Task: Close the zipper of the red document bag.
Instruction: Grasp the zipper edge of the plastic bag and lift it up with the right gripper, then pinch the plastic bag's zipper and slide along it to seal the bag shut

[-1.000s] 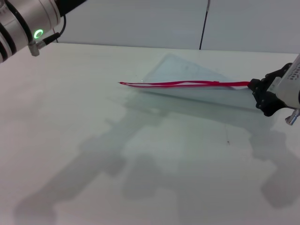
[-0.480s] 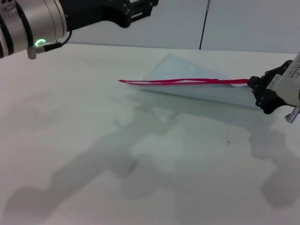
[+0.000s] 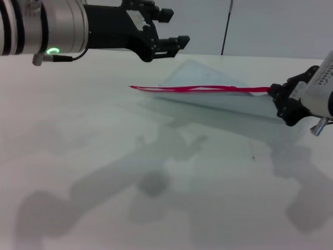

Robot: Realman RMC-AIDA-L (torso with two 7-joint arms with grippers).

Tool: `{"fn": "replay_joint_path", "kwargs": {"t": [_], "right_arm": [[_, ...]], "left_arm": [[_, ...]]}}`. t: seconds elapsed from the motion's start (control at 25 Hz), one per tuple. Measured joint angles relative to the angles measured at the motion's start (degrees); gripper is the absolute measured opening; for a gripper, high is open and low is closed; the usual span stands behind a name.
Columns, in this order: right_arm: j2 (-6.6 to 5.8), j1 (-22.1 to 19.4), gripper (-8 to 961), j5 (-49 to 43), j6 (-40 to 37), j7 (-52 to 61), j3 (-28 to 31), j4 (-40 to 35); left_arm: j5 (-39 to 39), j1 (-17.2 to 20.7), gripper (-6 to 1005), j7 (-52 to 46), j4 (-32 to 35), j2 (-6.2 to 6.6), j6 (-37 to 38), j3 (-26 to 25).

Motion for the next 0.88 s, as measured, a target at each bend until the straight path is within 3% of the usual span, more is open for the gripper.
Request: {"fn": "replay_joint_path", "kwargs": {"t": [0.08,0.4,0.88], "right_arm": [[-0.08,0.2,15,1.0,-0.1,-0.3,0.0,0.0],[-0.04,0.3,15,1.9,-2.0,-0.4,-0.1,-2.0],[-0.14,0.8,15,3.6,-5.0,-0.6,-0.2,-4.5]], "left_arm": [[4.3,-1.7,582,-1.4,-0.1,-0.61,-3.6,-1.4],[14.2,-6.2,581,-6.8,-0.1,-0.84,-7.9,-1.5],[18.6,-10.2,564,-6.9,-0.1,-0.71,-10.5,-1.1]]}}
